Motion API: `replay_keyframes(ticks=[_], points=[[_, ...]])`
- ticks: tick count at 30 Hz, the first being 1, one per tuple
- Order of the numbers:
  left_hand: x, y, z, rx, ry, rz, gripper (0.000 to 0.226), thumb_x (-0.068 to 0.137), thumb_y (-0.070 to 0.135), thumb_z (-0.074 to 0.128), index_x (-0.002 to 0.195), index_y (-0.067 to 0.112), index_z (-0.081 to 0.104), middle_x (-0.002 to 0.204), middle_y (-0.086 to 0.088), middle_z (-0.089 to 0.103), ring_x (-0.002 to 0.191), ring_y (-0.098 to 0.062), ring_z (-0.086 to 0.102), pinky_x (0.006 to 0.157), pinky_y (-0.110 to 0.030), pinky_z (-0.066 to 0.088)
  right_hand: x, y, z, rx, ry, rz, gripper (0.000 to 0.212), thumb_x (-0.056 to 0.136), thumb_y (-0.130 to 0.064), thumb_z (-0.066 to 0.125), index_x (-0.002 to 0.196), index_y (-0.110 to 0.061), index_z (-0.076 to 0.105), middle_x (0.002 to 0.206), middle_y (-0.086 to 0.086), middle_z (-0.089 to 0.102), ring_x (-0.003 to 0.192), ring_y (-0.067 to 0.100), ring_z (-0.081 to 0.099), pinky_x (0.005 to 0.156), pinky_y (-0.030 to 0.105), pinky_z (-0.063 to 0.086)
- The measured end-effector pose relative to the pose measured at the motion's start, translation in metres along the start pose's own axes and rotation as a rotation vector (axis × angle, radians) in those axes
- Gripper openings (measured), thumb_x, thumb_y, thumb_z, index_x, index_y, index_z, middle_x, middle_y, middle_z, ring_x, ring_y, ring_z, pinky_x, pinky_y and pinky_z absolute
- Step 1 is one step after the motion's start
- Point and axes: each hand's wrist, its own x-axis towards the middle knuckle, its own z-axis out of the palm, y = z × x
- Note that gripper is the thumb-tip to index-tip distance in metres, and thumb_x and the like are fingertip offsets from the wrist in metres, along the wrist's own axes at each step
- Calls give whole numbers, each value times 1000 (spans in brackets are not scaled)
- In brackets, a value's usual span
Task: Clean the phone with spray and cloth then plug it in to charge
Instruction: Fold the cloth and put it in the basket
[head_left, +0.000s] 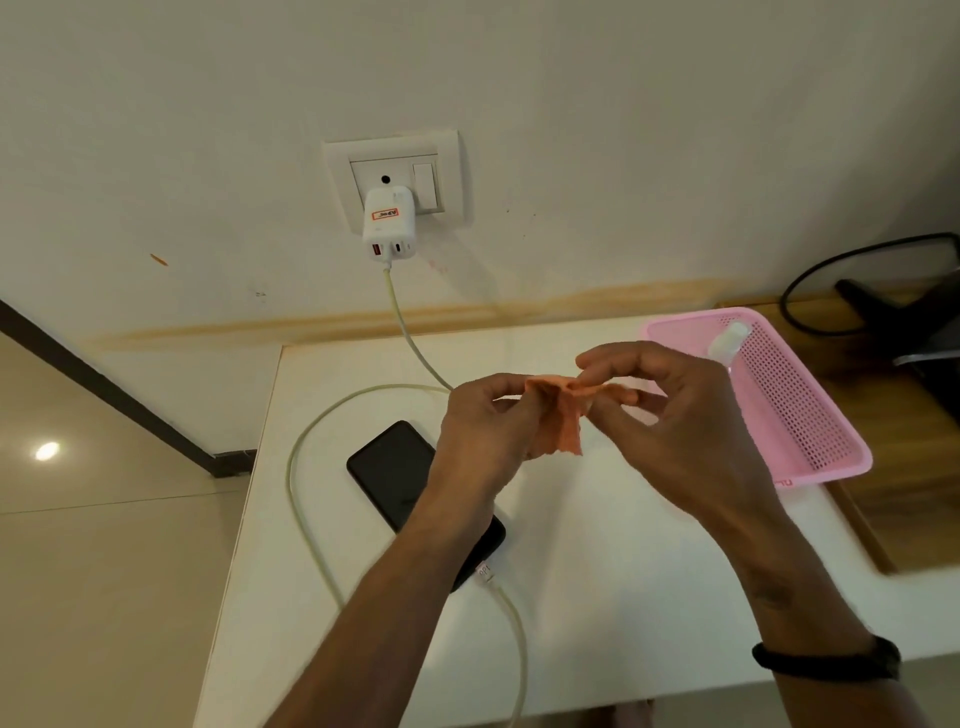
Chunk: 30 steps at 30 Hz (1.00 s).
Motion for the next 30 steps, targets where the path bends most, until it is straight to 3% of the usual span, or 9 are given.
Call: replay_keyframes(ticks=[2,4,7,10,12,15,20,25,30], points=[[2,2,-2,-124,-4,-59,17,101,21,64,111,15,77,95,-8,82,92,-26,79,85,-36,65,-1,2,1,-71,-129,44,20,79,-36,84,93,-39,70,128,-24,61,113,-6,60,87,8,51],[2,4,-4,-210,-51,-82,20,102,14,61,114,12,76,100,-13,81,94,-27,79,86,-34,63,-1,0,1,-26,-190,120,25,71,-52,79,92,-39,73,135,-25,57,114,-10,58,82,4,49],[1,6,-4,-285,-122,-61,21,103,13,60,115,9,76,104,-17,80,88,-23,75,90,-35,62,0,-4,-3,240,-84,239,41,68,-56,76,100,-31,78,118,-16,74,104,0,72,82,15,58],[-1,8,-2,-316,-166,-42,21,101,14,62,113,10,78,95,-15,79,80,-20,72,86,-32,62,0,-1,-10,395,-119,339,44,73,-48,77,106,-19,79,105,-2,80,100,16,76,83,28,63],[-3,8,-1,-257,-153,-11,20,101,17,63,112,16,79,94,-13,80,82,-21,75,84,-29,63,-1,0,-12,436,-158,384,43,74,-45,75,102,-12,79,101,6,80,97,21,77,79,27,63],[-4,7,2,-121,-102,52,20,101,18,64,112,20,79,97,-13,81,95,-32,77,92,-37,63,-1,1,-17,426,-113,424,33,78,-41,72,93,-13,79,92,3,81,89,18,79,67,18,60],[-6,7,8,-73,-70,43,15,99,23,69,110,24,78,94,-1,82,86,-18,76,98,-42,59,0,6,-36,264,109,508,39,70,-60,69,80,-24,77,78,-10,80,79,10,78,60,16,58],[-8,5,16,-108,-78,25,14,99,27,69,110,24,77,94,1,83,85,-12,73,99,-41,58,-1,19,-64,-106,303,576,50,88,-58,70,74,-10,73,66,2,75,70,21,74,83,42,59],[-8,3,21,-100,-77,12,13,99,29,69,107,25,78,92,2,83,83,-10,73,98,-40,59,-8,33,-83,-424,348,620,52,96,-58,58,76,-10,67,90,7,76,74,25,71,77,37,58]])
